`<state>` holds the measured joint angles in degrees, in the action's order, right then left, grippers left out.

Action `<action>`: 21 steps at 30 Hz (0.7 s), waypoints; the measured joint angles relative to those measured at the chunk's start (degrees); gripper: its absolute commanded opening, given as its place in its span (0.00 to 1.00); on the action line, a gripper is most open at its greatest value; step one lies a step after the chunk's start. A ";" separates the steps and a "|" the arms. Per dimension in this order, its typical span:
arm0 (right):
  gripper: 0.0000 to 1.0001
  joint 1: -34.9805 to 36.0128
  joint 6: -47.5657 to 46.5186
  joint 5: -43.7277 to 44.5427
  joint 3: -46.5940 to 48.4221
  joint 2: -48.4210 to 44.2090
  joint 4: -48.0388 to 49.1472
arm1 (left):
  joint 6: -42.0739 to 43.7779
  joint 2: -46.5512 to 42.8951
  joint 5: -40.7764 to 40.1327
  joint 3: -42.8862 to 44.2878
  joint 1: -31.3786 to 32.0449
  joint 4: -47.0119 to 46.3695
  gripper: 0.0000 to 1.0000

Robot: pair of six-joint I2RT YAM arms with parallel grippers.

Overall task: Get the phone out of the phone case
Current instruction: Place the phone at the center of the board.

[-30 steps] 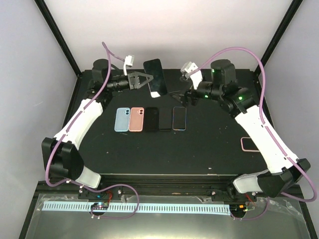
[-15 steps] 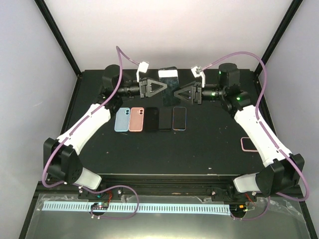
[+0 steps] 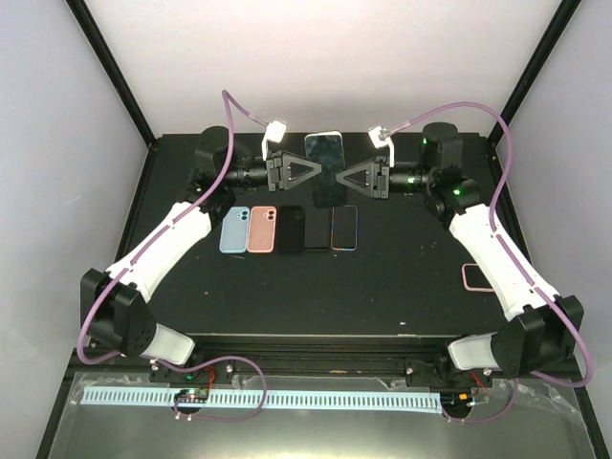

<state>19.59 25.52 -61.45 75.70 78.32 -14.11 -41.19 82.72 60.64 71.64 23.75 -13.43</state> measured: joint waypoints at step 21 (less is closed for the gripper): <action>0.01 -9.44 -5.79 1.95 -8.63 -6.34 -6.58 | 13.86 -0.46 -5.20 7.30 -0.07 14.38 0.99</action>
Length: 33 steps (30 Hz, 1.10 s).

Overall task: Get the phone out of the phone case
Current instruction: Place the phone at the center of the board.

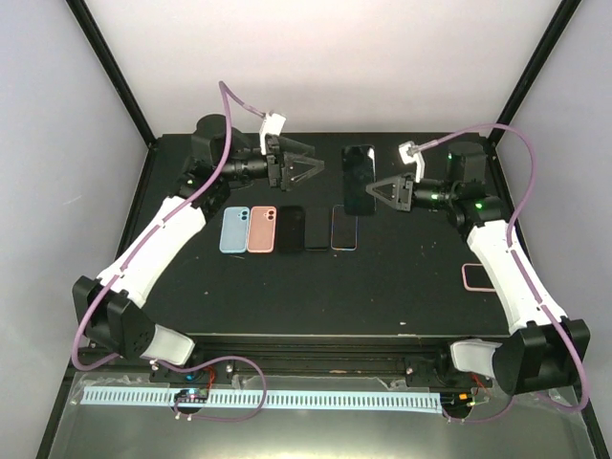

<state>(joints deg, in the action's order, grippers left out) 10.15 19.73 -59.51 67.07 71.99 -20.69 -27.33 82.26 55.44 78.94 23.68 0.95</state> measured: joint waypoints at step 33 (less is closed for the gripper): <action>0.01 -10.93 -18.78 6.95 1.75 35.80 -20.72 | 8.61 -2.45 -7.23 1.79 -3.98 9.62 0.99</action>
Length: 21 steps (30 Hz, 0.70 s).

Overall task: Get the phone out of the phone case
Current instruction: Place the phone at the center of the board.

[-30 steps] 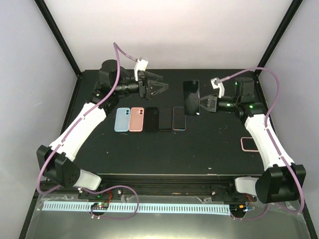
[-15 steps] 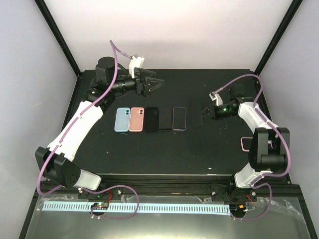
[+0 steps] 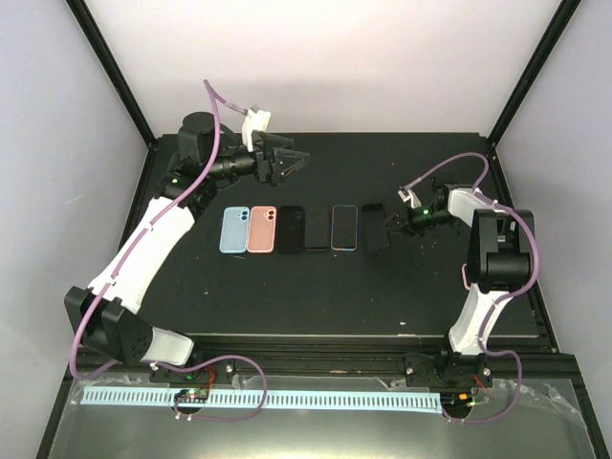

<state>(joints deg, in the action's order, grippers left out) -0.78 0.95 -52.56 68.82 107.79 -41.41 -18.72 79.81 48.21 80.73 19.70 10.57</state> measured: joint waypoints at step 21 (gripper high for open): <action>0.06 -0.66 4.07 -2.67 3.41 9.16 2.73 | -2.45 0.57 0.26 -0.63 -0.52 -1.64 0.99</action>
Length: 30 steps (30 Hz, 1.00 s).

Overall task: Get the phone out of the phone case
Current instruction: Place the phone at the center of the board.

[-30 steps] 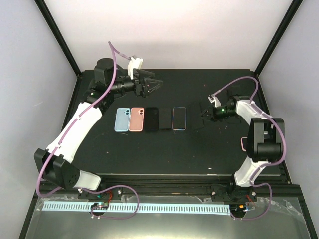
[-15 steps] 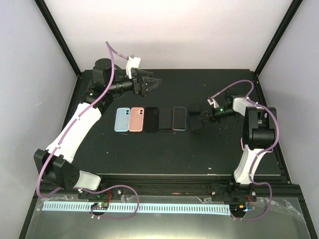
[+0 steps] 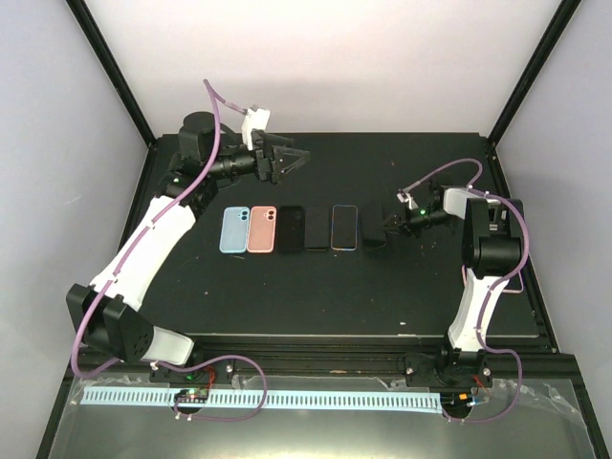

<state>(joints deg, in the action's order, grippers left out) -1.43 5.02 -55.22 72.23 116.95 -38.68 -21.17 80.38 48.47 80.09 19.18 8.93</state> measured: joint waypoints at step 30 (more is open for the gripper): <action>0.46 0.00 3.98 -0.42 0.11 1.29 3.30 | -1.75 1.03 0.00 -1.22 -0.07 -1.38 0.99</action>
<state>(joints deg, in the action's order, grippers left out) -1.43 8.99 -55.64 72.34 118.24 -35.38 -22.92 81.41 48.47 78.87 19.11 7.55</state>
